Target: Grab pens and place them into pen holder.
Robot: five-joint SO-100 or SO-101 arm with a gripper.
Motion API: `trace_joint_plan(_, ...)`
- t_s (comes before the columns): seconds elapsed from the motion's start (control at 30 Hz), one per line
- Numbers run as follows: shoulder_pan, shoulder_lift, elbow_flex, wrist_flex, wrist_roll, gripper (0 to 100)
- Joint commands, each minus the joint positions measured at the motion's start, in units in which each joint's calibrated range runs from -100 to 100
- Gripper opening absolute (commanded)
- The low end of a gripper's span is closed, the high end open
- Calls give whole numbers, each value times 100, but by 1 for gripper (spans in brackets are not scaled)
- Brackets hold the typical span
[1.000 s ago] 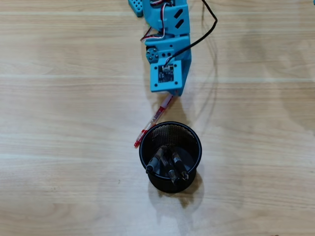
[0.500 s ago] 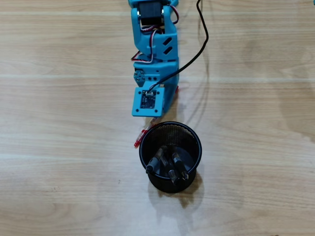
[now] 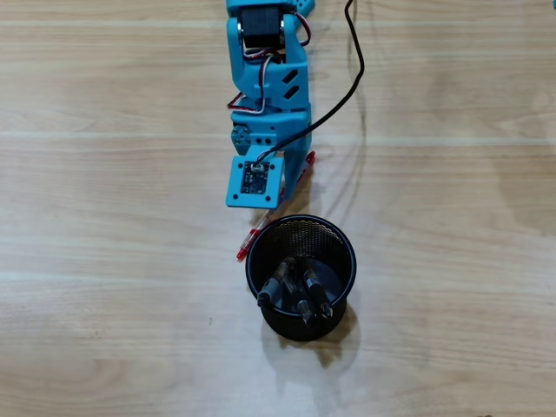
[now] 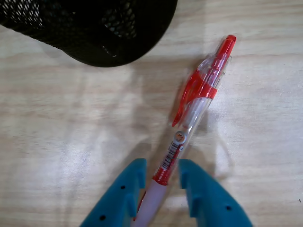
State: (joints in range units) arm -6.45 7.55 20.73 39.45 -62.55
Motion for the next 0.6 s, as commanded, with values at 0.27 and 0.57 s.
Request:
trace_joint_plan(0.27,-22,-37,167,-14,-27,16)
trace_joint_plan(0.57,-249,325,221,-49,-189,16)
